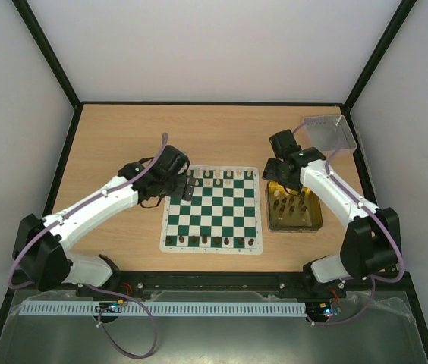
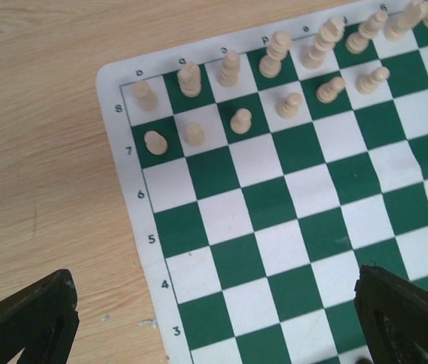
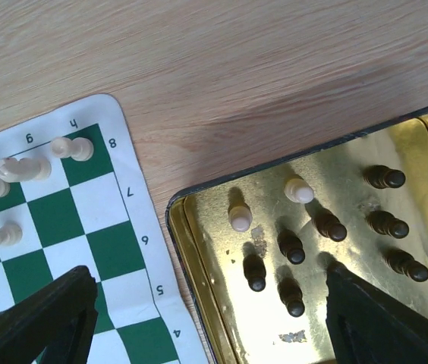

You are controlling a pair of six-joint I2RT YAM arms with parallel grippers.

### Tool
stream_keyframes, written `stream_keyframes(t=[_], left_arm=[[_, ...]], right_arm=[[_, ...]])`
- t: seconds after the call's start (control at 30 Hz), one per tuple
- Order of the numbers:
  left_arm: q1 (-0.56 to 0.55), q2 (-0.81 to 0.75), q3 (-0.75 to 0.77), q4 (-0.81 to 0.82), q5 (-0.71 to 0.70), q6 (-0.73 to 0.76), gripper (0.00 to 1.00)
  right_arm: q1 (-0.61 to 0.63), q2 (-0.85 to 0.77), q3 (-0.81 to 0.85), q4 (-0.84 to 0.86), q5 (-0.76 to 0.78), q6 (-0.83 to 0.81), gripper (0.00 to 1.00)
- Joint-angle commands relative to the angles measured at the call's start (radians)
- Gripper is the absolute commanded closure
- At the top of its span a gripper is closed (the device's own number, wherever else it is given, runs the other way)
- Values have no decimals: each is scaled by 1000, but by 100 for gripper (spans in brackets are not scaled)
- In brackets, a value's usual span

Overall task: Set up the chess pieces on the board
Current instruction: Pick up the chess piece from the storage box.

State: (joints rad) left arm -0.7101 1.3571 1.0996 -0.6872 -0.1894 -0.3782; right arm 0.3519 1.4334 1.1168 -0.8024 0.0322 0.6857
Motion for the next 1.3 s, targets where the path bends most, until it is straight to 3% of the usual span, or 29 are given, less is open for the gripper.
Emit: stream_keyframes(t=[0.0,0.2,0.6,0.93,1.27], left_arm=[[4,-39,15,-43,113,22,1],[-28,-75,-40,-10,173,8,1],[-27,-78,-45,-26,16,23,1],[-43,-44,-36,-30,-25,14,1],[-44,-50,-54,-2,-47,12,1]], right_arm=[[5,-4,43,-28,-9,-71,22],[5,36,74,-58,-86,-101,26],[-1,125,18,-16,-151,-55,38],[-71,195,58,-26,-205,-16,56],[-125,251,90,-34,-256,-11,60]])
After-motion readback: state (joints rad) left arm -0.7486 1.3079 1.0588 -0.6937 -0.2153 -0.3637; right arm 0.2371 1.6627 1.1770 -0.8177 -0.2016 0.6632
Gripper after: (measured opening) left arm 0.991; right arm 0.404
